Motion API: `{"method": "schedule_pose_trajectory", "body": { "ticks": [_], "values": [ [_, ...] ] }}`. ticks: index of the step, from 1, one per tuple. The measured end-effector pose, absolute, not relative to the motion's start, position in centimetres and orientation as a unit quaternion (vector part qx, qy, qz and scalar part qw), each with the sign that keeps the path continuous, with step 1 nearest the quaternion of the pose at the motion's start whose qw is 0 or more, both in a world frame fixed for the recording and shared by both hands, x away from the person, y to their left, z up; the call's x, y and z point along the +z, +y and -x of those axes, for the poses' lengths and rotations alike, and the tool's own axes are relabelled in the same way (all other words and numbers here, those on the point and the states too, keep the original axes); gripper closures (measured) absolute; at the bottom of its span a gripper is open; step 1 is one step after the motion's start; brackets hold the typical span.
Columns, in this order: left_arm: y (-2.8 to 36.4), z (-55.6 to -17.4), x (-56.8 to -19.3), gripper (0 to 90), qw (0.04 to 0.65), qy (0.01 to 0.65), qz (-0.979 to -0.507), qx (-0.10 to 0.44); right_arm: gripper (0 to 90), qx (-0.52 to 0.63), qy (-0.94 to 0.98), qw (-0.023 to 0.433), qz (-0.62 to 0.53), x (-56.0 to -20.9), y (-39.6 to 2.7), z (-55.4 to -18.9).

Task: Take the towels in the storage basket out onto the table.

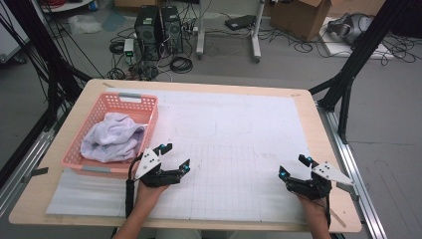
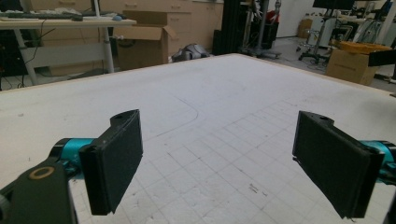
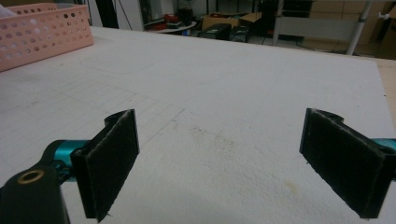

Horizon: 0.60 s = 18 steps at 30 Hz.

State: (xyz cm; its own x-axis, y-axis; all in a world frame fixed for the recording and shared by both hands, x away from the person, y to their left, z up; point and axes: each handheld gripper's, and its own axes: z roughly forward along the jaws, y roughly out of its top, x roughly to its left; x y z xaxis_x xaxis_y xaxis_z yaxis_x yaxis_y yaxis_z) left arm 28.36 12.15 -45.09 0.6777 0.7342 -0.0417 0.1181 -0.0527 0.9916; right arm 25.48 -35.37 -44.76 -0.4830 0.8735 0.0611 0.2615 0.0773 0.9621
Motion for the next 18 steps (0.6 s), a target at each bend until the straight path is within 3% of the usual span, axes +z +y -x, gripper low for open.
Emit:
{"method": "schedule_pose_trajectory", "body": {
  "ticks": [18],
  "values": [
    [12.11,-28.15,-44.78,20.7,0.595,0.343,-0.687,0.236,10.3,0.541,0.674,0.267,-0.426,-44.45,-35.54,-25.04]
  ]
}}
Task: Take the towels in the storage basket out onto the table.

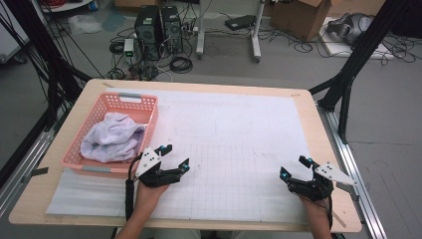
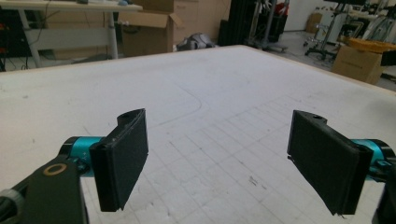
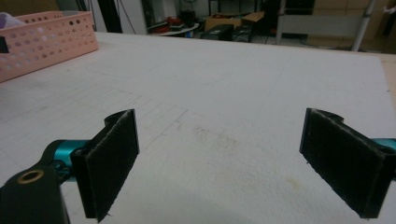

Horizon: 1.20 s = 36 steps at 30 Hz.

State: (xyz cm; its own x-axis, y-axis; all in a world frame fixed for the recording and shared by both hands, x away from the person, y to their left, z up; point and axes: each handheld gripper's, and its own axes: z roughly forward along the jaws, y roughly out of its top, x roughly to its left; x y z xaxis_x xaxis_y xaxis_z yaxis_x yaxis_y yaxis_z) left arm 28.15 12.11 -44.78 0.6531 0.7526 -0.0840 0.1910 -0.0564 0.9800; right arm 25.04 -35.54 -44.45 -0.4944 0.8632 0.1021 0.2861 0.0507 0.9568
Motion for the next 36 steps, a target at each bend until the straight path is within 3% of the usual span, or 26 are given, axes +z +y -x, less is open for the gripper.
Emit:
{"method": "schedule_pose_trajectory", "body": {
  "ticks": [7,12,21,25,36],
  "values": [
    [11.9,-27.3,-43.8,17.4,0.602,0.329,-0.689,0.234,10.3,0.544,0.676,0.272,-0.416,-43.6,-34.9,-24.4],
    [11.5,-27.3,-43.4,17.3,0.61,0.317,-0.701,0.188,10.3,0.543,0.678,0.269,-0.416,-43.4,-35.0,-24.2],
    [11.1,-26.6,-40.7,17.4,0.61,0.299,-0.708,0.193,10.4,0.541,0.684,0.262,-0.413,-43.3,-35.4,-24.3],
    [12.3,-26.4,-38.5,17.3,0.633,0.286,-0.696,0.183,10.3,0.542,0.693,0.249,-0.405,-43.3,-35.2,-24.3],
    [18.4,-27.5,-33.9,19.0,0.625,0.311,-0.677,0.234,10.4,0.531,0.708,0.242,-0.398,-43.4,-34.7,-24.3]
  ]
}}
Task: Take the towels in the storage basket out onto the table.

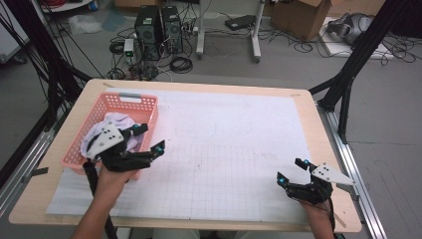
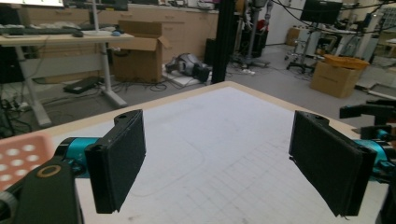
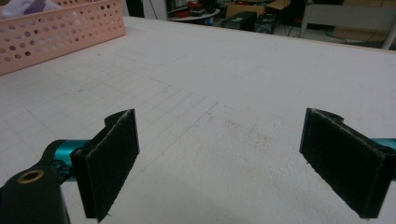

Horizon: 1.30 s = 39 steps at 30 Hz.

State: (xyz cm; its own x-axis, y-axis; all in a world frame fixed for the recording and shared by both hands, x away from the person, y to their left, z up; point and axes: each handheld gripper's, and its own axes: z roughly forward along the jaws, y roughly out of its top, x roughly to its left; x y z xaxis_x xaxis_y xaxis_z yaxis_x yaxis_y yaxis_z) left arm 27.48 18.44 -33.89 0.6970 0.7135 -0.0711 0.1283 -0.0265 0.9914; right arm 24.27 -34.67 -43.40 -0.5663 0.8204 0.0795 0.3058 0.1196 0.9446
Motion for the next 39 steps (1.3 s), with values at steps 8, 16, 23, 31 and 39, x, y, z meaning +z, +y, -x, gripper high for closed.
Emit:
{"method": "schedule_pose_trajectory", "body": {
  "ticks": [8,16,23,31,39],
  "values": [
    [23.4,-29.7,-32.6,18.6,0.597,0.346,-0.678,0.252,10.4,0.521,0.717,0.244,-0.394,-43.5,-34.4,-24.5],
    [26.7,-32.4,-34.1,17.9,0.542,0.405,-0.689,0.261,10.5,0.515,0.723,0.242,-0.392,-43.8,-34.3,-24.7],
    [28.1,-34.3,-35.7,17.9,0.478,0.452,-0.709,0.255,15.0,0.52,0.721,0.252,-0.383,-43.5,-34.2,-24.5],
    [28.5,-36.2,-37.4,18.8,0.391,0.496,-0.734,0.248,14.4,0.519,0.722,0.241,-0.389,-43.7,-34.3,-24.6],
    [28.8,-37.7,-38.4,17.6,0.355,0.525,-0.743,0.213,12.2,0.511,0.722,0.236,-0.403,-43.8,-34.4,-24.7]
  ]
}}
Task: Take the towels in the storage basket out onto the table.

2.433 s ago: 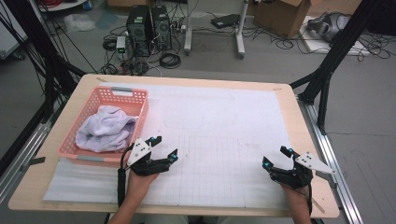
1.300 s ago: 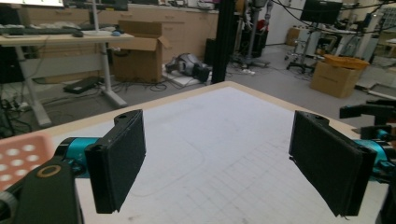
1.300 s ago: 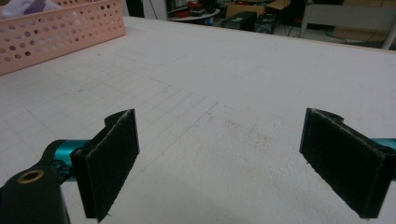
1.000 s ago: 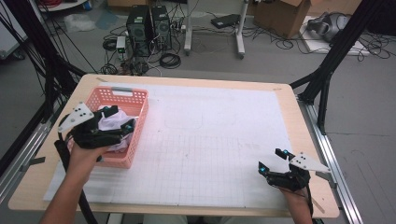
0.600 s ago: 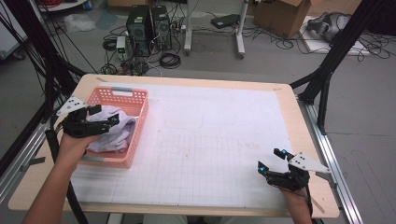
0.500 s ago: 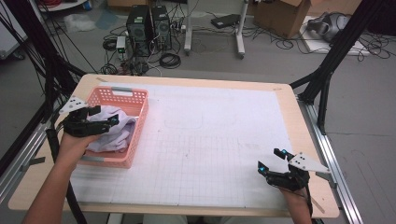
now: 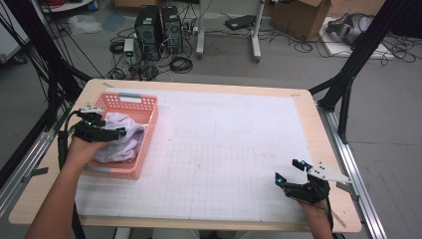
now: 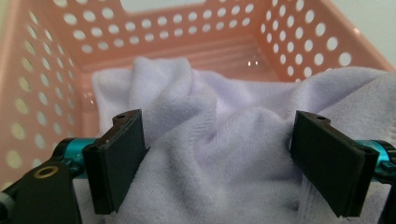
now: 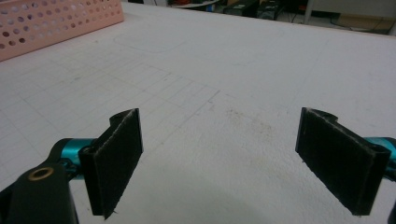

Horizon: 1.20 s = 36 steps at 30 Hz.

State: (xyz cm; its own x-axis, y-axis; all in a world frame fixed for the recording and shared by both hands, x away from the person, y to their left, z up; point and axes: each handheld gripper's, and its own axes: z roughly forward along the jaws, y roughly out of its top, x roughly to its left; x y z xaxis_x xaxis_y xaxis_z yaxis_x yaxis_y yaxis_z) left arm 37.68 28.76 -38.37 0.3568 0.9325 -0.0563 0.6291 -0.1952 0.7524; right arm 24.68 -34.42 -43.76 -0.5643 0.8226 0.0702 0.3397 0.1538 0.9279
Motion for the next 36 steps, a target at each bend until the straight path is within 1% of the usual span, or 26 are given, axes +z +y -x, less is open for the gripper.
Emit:
{"method": "schedule_pose_trajectory", "body": {
  "ticks": [2,4,6,7,10,15,18,21,23,26,29,30,31,32,34,35,36],
  "values": [
    [28.7,-38.2,-38.9,15.7,0.341,0.53,-0.753,0.19,11.2,0.509,0.721,0.239,-0.404,-43.8,-34.4,-24.7],
    [28.7,-38.3,-39.0,15.2,0.333,0.53,-0.758,0.182,11.2,0.51,0.721,0.238,-0.405,-43.7,-34.4,-24.7],
    [28.7,-38.7,-39.3,8.4,0.333,0.539,-0.758,0.158,11.0,0.508,0.72,0.24,-0.407,-43.6,-34.4,-24.7],
    [28.6,-39.0,-39.8,7.3,0.317,0.544,-0.762,0.152,11.0,0.508,0.719,0.242,-0.408,-43.6,-34.3,-24.7],
    [28.2,-39.3,-40.1,1.7,0.303,0.545,-0.767,0.153,11.0,0.507,0.721,0.241,-0.406,-43.6,-34.3,-24.7],
    [27.1,-39.7,-40.7,1.7,0.273,0.544,-0.776,0.164,11.0,0.505,0.723,0.241,-0.405,-43.6,-34.2,-24.8],
    [27.1,-39.7,-40.9,1.7,0.272,0.537,-0.781,0.163,11.0,0.505,0.723,0.241,-0.405,-43.6,-34.2,-24.8],
    [26.7,-39.9,-41.3,2.1,0.257,0.537,-0.783,0.179,11.0,0.505,0.723,0.242,-0.404,-43.6,-34.1,-24.8],
    [26.2,-40.2,-41.5,5.3,0.253,0.537,-0.781,0.192,11.0,0.505,0.725,0.241,-0.402,-43.6,-34.1,-24.8],
    [26.3,-40.2,-41.4,14.5,0.257,0.536,-0.781,0.191,11.0,0.504,0.726,0.241,-0.401,-43.5,-34.1,-24.7],
    [26.6,-40.0,-41.1,31.2,0.266,0.537,-0.777,0.191,11.0,0.505,0.726,0.24,-0.4,-43.5,-34.1,-24.9],
    [26.5,-39.9,-40.9,40.0,0.283,0.536,-0.775,0.179,11.0,0.505,0.726,0.239,-0.401,-43.5,-34.0,-24.9],
    [26.3,-39.9,-40.9,50.7,0.286,0.537,-0.774,0.174,11.0,0.505,0.727,0.24,-0.4,-43.5,-34.0,-24.9],
    [26.3,-39.9,-40.9,55.7,0.286,0.537,-0.774,0.174,11.0,0.504,0.727,0.24,-0.4,-43.5,-34.0,-24.9],
    [26.2,-40.0,-40.8,61.1,0.289,0.545,-0.769,0.169,11.0,0.504,0.727,0.24,-0.4,-43.5,-34.0,-24.9],
    [26.4,-40.0,-40.7,61.1,0.293,0.55,-0.765,0.162,11.0,0.504,0.727,0.24,-0.4,-43.5,-34.0,-24.9],
    [26.6,-40.0,-40.7,63.0,0.3,0.554,-0.76,0.157,11.1,0.503,0.727,0.24,-0.401,-43.5,-34.0,-24.8]
  ]
}}
